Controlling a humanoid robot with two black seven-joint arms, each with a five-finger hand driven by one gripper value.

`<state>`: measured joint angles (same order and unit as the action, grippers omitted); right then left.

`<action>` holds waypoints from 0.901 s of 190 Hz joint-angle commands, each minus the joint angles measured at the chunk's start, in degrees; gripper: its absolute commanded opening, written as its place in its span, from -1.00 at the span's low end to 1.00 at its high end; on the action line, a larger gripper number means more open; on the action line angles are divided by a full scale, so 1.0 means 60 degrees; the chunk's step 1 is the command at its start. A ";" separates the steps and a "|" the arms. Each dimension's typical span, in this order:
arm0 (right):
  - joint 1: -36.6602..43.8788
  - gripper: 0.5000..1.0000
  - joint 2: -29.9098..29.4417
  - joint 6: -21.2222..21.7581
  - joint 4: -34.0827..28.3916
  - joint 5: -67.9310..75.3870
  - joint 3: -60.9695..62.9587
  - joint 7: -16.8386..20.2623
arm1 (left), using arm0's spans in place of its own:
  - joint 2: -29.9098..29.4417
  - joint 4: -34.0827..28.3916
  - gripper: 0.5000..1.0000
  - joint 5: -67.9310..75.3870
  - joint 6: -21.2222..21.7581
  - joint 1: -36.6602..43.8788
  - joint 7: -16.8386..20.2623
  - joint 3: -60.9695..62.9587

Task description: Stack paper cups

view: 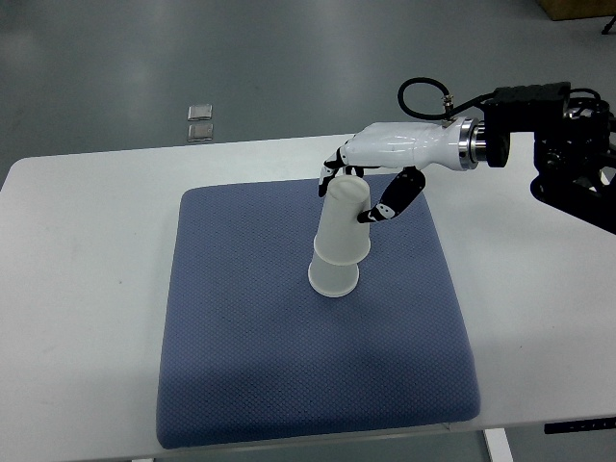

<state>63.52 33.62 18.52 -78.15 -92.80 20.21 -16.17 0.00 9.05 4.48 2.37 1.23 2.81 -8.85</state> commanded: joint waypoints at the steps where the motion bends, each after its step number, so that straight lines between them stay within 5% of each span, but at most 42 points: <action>1: -0.0025 -0.15 -0.0008 0.0005 0.0003 0.0013 0.0001 -0.0001 | 0.0000 0.0001 1.00 0.0000 0.0000 0.0000 0.0000 -0.0004; 8: -0.0039 0.14 -0.0008 0.0019 0.0003 0.0042 0.0015 -0.0015 | 0.0000 0.0001 1.00 0.0000 0.0000 0.0000 0.0000 -0.0004; 33: -0.0039 0.42 0.0007 0.0093 0.0003 0.0101 0.0015 -0.0030 | 0.0000 0.0001 1.00 0.0000 0.0000 0.0000 0.0000 -0.0004; 123: -0.0068 0.55 0.0080 0.0107 0.0003 0.0364 0.0045 -0.0045 | 0.0000 0.0001 1.00 0.0000 0.0000 0.0000 0.0000 -0.0004; 171: -0.0244 0.55 0.0109 0.0137 0.0749 0.2751 0.0762 0.0482 | 0.0000 0.0001 1.00 0.0000 0.0000 0.0000 0.0000 -0.0004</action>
<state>63.03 34.49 19.24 -76.75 -82.94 21.80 -15.41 0.00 9.05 4.48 2.37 1.23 2.81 -8.88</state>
